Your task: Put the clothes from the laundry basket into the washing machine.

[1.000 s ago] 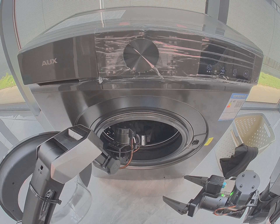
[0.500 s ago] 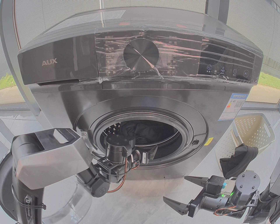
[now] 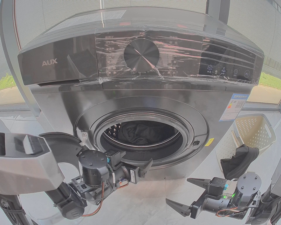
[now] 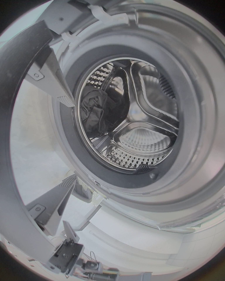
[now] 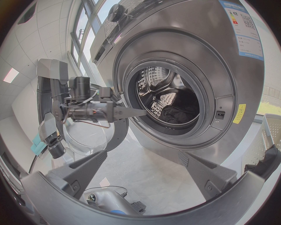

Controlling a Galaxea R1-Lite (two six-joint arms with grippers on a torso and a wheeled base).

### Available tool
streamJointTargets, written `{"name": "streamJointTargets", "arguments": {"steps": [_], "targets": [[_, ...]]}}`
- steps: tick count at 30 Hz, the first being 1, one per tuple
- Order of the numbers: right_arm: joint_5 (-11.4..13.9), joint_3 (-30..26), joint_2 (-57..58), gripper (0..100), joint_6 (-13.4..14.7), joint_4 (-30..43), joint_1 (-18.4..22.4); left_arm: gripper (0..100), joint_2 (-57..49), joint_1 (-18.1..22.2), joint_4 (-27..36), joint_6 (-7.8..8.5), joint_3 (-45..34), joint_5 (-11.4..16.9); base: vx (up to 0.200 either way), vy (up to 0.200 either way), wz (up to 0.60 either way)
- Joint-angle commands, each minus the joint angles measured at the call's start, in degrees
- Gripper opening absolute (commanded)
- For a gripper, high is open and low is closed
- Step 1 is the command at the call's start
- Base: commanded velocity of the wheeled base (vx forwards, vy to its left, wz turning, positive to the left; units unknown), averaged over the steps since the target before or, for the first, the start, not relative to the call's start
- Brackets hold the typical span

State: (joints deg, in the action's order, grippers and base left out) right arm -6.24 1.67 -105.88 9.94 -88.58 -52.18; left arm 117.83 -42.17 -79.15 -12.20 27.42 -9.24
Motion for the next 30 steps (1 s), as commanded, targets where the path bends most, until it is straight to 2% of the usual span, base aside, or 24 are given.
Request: {"name": "streamJointTargets", "arguments": {"steps": [1, 4, 5, 8, 10, 11, 12, 16, 21, 22, 24, 26, 28, 30], "targets": [[0.0, -0.4, 0.1, 100, 0.0, 0.0, 0.5, 100, -6.0, -3.0, -2.3, -1.77, -6.9, 0.1, 0.0, 0.0, 0.0], [0.0, -0.4, 0.4, 100, 0.0, 0.0, 0.6, 100, -6.5, -3.2, -4.2, -1.86, -8.3, 0.1, 0.0, 0.0, 0.0], [-0.1, -0.5, 0.6, 100, 0.1, 0.0, 0.7, 100, -7.9, -4.2, -5.7, -2.39, -10.0, -0.1, 0.0, 0.0, 0.0], [-0.2, -0.8, 1.2, 100, 0.0, 0.0, 0.9, 100, -9.7, -4.4, -5.9, -2.74, -11.1, -1.0, 0.0, 0.0, 0.0], [-0.2, -1.0, 2.9, 100, 0.0, 0.0, 2.2, 100, -13.6, -4.1, -6.0, -2.74, -12.5, -3.2, 0.0, 0.0, 0.0], [-0.2, -1.0, 2.9, 100, 0.0, 0.0, 2.2, 100, -13.6, -4.1, -6.0, -2.74, -12.5, -3.2, 0.0, 0.0, 0.0], [-0.3, -1.5, 4.8, 100, -0.1, 0.0, 3.3, 100, -17.1, -3.7, -6.0, -2.83, -13.1, -5.3, 0.0, 0.0, 0.0], [-0.3, -1.7, 8.2, 100, 0.0, 0.5, 5.9, 100, -23.5, -1.9, -5.8, -2.47, -14.3, -7.8, 0.0, 0.0, 0.0], [-3.4, -1.7, 12.4, 100, 1.1, 1.0, 9.5, 100, -30.4, -0.3, -4.8, -2.04, -17.7, -8.5, 0.0, 0.0, 0.0], [-4.1, -1.7, 13.7, 100, 1.0, 1.0, 9.6, 100, -31.0, 0.1, -4.8, -1.51, -18.6, -8.5, 0.0, 0.0, 0.0], [-6.1, -1.7, 16.1, 100, 0.5, 1.1, 10.5, 100, -31.3, 1.6, -4.7, 1.66, -20.8, -9.2, 0.0, 0.0, 0.0], [-6.3, -1.7, 18.1, 100, 0.5, 1.7, 12.6, 100, -31.7, 3.6, -5.5, 4.29, -23.5, -10.1, 0.0, 0.0, 0.0], [-6.4, -1.7, 18.9, 100, 0.5, 2.4, 13.7, 100, -32.2, 4.2, -5.5, 4.73, -24.4, -10.0, -0.1, 0.0, 0.0], [-6.1, -1.7, 20.3, 100, 0.1, 4.9, 17.9, 100, -33.2, 5.9, -5.4, 4.82, -25.4, -10.3, -0.2, 0.0, 0.0]]}}
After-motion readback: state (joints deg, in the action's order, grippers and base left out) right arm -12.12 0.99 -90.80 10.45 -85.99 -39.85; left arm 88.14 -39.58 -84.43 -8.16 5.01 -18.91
